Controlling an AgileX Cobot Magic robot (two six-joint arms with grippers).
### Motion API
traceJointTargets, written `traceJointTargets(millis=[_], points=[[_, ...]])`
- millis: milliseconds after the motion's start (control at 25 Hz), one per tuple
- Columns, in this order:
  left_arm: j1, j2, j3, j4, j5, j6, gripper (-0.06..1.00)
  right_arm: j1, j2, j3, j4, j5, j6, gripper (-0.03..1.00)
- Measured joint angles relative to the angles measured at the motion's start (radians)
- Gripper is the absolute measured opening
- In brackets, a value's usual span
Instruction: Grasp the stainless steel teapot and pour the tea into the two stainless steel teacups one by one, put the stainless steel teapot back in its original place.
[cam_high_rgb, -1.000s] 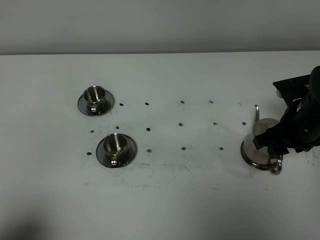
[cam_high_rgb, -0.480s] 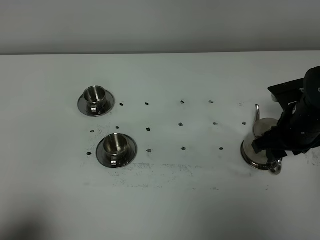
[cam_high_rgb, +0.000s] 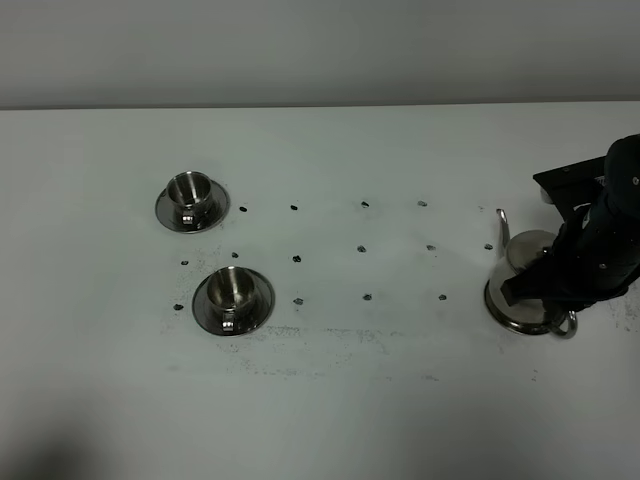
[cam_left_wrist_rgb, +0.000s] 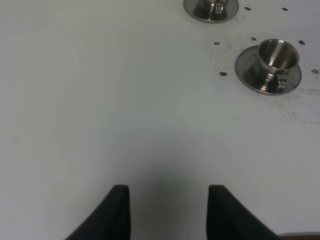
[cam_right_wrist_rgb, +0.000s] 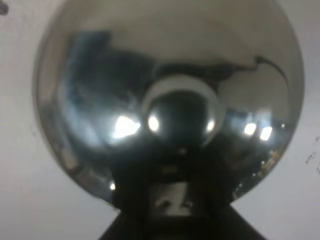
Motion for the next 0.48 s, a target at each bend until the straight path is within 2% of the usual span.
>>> traceJointTargets(millis=[480], points=[[0.0, 0.0, 0.0, 0.0, 0.0, 0.0, 0.37, 0.003, -0.028, 0.0, 0.037, 0.011, -0.07, 0.22]])
